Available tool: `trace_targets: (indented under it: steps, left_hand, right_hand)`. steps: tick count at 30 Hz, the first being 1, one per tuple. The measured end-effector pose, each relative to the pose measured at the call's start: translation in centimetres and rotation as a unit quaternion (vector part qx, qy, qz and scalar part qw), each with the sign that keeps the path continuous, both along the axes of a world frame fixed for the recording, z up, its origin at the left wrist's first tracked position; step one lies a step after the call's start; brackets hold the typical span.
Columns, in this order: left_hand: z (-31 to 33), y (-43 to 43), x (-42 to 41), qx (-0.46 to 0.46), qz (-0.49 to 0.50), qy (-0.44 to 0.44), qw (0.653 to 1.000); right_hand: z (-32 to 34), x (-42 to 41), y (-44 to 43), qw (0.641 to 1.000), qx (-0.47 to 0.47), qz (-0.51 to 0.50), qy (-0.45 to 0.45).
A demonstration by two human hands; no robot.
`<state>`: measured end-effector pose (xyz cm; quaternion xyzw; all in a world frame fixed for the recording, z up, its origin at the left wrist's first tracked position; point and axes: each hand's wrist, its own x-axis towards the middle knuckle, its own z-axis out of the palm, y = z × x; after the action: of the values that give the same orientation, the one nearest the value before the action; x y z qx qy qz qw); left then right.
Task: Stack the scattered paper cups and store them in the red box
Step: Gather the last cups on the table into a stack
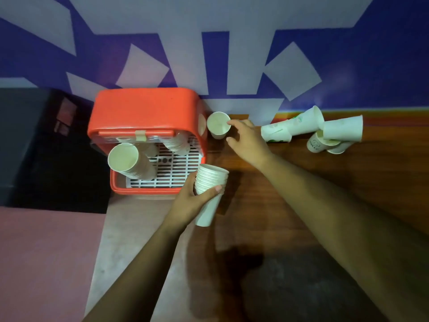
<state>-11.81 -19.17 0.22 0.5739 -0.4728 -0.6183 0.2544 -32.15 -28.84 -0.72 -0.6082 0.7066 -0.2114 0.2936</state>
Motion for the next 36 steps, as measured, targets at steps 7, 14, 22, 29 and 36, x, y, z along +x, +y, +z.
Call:
trace_targets:
  steps: [7, 14, 22, 29, 36]
  left_hand:
    - [-0.6, 0.1, 2.3, 0.016, -0.011, -0.005, 1.000]
    - [-0.6, -0.5, 1.8, 0.020, -0.018, -0.007, 1.000]
    - [-0.5, -2.7, -2.3, -0.039, -0.137, -0.060, 0.988]
    - [0.8, -2.8, -7.8, -0.051, -0.241, -0.047, 0.968]
    - [0.4, -2.2, -12.1, -0.009, -0.225, -0.050, 0.973]
  right_hand:
    - [-4.1, 2.1, -3.1, 0.989, -0.005, 0.010, 0.150]
    - [-1.7, -0.3, -0.1, 0.989, -0.054, -0.133, -0.031]
    - [3.5, -4.9, 8.1, 0.914, -0.014, -0.187, -0.359]
    - [3.9, -7.6, 12.8, 0.914, 0.037, -0.173, -0.366]
    - [3.6, -13.3, 14.8, 0.900, 0.093, -0.234, -0.356]
